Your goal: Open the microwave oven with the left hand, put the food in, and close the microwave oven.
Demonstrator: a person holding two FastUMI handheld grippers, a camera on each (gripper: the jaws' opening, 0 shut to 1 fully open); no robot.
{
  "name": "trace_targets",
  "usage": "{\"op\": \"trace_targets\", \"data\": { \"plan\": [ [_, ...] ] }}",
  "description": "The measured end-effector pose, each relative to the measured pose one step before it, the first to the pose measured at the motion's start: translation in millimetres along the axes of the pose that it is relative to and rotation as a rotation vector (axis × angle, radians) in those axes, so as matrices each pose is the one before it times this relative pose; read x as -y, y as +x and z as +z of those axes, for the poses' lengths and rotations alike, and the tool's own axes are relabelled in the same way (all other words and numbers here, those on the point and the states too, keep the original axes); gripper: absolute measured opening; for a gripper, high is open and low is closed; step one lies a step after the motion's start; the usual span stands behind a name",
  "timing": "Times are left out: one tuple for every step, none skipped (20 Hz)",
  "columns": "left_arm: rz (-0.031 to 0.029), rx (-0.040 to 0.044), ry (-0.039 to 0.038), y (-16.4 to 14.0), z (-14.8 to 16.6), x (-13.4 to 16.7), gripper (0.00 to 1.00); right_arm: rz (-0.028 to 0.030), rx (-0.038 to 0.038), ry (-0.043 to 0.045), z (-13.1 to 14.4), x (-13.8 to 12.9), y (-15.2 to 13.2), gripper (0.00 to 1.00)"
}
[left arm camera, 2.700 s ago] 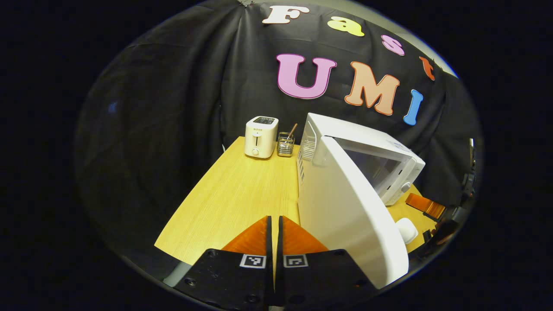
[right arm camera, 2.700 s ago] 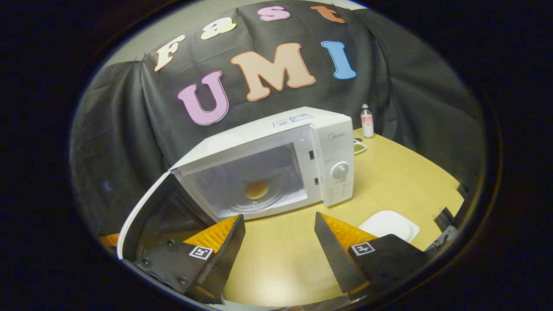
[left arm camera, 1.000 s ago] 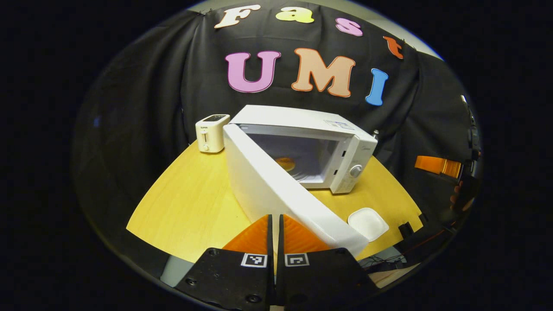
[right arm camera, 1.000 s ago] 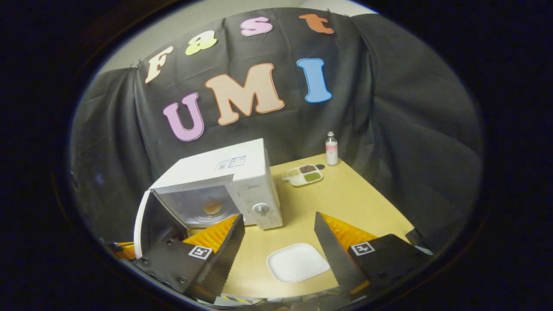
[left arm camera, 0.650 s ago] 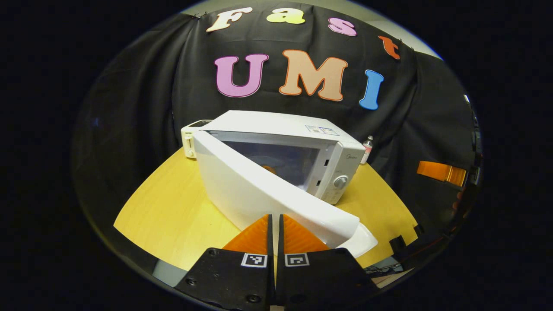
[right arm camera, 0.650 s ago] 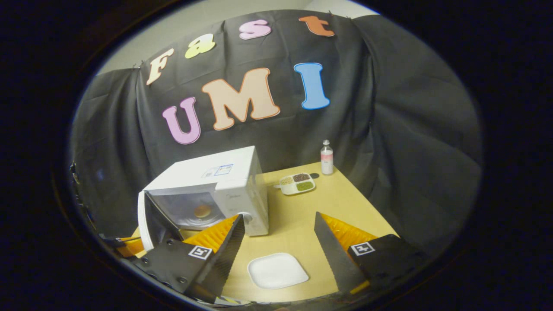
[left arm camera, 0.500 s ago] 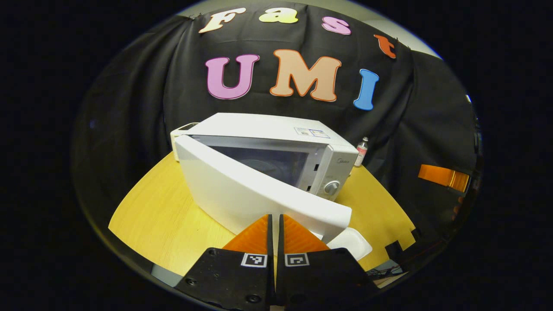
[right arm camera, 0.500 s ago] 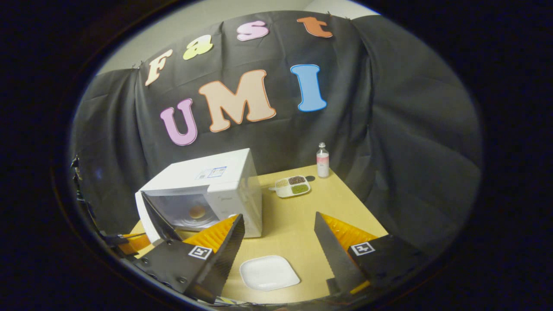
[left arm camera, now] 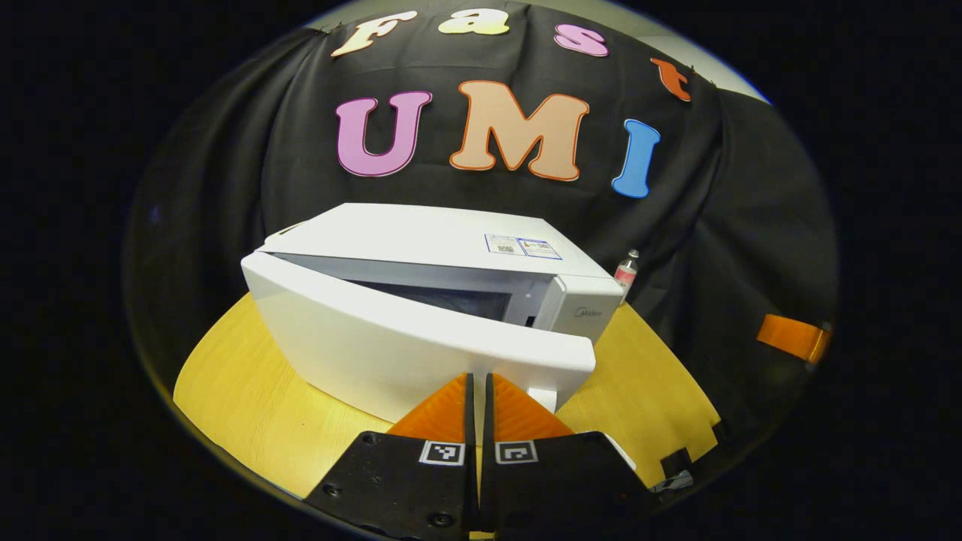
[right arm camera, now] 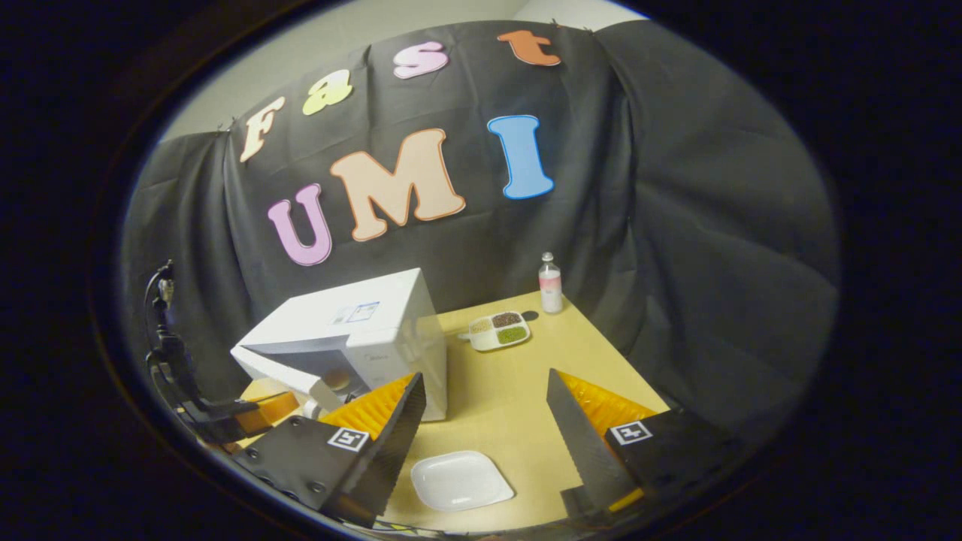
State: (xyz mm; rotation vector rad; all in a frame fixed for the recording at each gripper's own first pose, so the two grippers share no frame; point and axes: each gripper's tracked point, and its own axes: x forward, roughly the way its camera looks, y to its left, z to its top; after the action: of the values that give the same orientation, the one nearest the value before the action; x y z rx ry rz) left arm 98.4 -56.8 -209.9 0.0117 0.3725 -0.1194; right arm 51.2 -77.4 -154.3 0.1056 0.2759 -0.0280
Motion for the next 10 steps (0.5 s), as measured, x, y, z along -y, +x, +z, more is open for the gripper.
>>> {"op": "trace_targets", "data": {
  "plan": [
    [-0.00015, -0.00626, -0.00715, 6.17, 1.97, 1.83, 0.01, -0.00415, -0.00304, 0.00275, 0.02, 0.59, 0.12, 0.92],
    [-0.00356, 0.0006, -0.00298, 4.73, 2.25, 1.53, 0.01, 0.00005, -0.00191, 0.00362, -1.04, -0.64, 0.61, 0.92],
    [-0.00139, 0.00404, 0.00141, 6.71, 3.04, 1.42, 0.01, -0.00088, -0.00007, 0.00195, -0.35, -0.96, 0.49, 0.92],
    [0.0004, -0.00103, 0.00319, 4.57, 1.43, 0.46, 0.01, -0.00258, 0.00063, -0.00098, -0.64, -0.22, -0.04, 0.92],
    [-0.00286, 0.00007, 0.0022, 3.73, 2.25, 1.55, 0.01, -0.00337, -0.0006, -0.00321, -1.29, -0.27, 0.53, 0.92],
    [-0.00666, 0.00401, 0.00339, 3.63, 3.77, 3.11, 0.01, -0.00281, -0.00085, -0.00328, -0.51, -0.39, 0.21, 0.92],
    [-0.00545, 0.00183, 0.00512, 3.25, 2.84, 1.65, 0.01, -0.00158, -0.00365, -0.00402, -1.89, -0.46, 0.01, 0.92],
    [-0.00442, 0.00379, 0.0066, 2.59, 3.15, 1.88, 0.01, -0.0028, -0.00161, -0.00351, -1.67, -0.12, 1.26, 0.92],
    [0.00127, 0.0044, 0.00441, 3.48, 2.63, 0.48, 0.01, -0.0017, -0.00051, -0.0014, -0.51, -0.95, 1.06, 0.92],
    [-0.00034, 0.00433, -0.00103, 3.02, 2.78, 1.22, 0.01, 0.00101, -0.00124, -0.0028, -0.4, -0.93, -0.08, 0.92]
  ]
}}
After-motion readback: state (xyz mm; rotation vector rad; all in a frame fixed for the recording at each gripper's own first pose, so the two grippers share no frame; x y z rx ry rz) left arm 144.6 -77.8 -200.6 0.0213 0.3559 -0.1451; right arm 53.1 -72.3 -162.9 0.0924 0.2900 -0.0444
